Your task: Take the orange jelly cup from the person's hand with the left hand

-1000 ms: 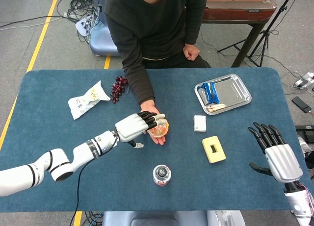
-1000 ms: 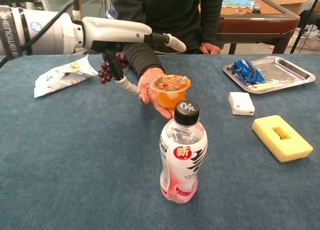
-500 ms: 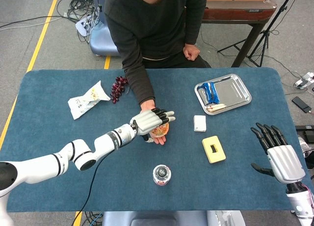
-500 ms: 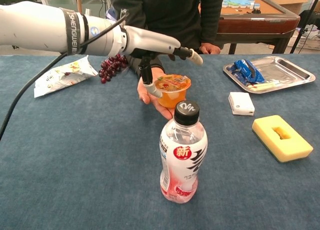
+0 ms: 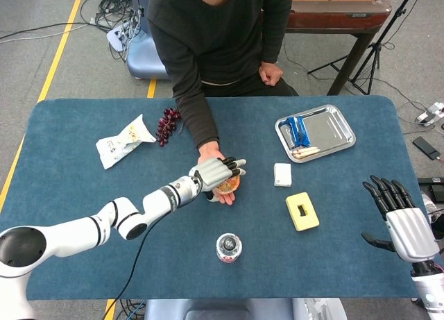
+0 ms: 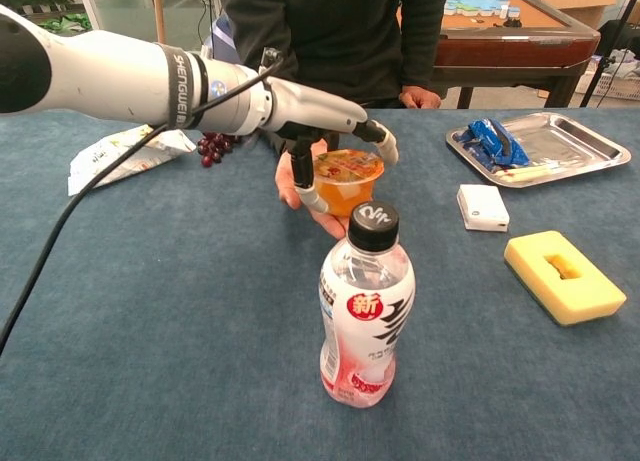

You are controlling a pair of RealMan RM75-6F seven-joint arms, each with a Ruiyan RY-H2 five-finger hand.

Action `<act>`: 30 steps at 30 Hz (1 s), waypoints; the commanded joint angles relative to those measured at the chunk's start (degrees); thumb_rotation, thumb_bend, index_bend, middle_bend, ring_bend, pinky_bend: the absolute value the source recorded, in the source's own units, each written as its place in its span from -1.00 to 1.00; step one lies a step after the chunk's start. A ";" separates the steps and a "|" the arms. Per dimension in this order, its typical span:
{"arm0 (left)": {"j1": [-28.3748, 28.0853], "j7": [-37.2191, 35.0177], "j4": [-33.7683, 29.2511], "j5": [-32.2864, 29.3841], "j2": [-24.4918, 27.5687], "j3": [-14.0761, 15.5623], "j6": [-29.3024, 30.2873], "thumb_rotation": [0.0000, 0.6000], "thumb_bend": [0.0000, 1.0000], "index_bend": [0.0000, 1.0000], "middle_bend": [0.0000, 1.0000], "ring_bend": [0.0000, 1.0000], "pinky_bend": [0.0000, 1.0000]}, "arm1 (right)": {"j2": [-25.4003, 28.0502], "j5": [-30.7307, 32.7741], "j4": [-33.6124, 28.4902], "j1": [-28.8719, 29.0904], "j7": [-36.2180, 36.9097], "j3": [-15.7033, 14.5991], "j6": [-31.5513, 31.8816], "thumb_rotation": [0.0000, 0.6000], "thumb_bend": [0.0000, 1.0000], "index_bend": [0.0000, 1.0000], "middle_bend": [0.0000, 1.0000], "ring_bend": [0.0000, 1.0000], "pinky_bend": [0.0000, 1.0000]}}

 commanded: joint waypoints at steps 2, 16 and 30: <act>-0.29 -0.08 1.37 -1.18 -1.21 0.01 0.46 1.00 -0.62 -0.60 -0.96 -0.65 -0.16 | -0.17 0.01 0.33 0.02 0.33 -0.04 -0.10 1.00 -0.88 -1.00 -0.98 -1.00 -0.89; 4.22 -5.29 -2.51 0.78 3.82 -0.29 7.27 1.00 -0.62 -0.25 -0.42 -0.23 0.27 | -0.45 0.13 0.69 0.09 0.75 0.13 -0.08 1.00 -0.88 -1.00 -0.98 -1.00 -0.89; 16.85 -8.67 -8.94 4.52 15.93 7.21 15.46 1.00 -0.62 -0.23 -0.42 -0.25 0.26 | -1.10 -1.15 -0.35 1.67 -0.47 0.25 -1.61 1.00 -0.88 -1.00 -0.98 -1.00 -0.89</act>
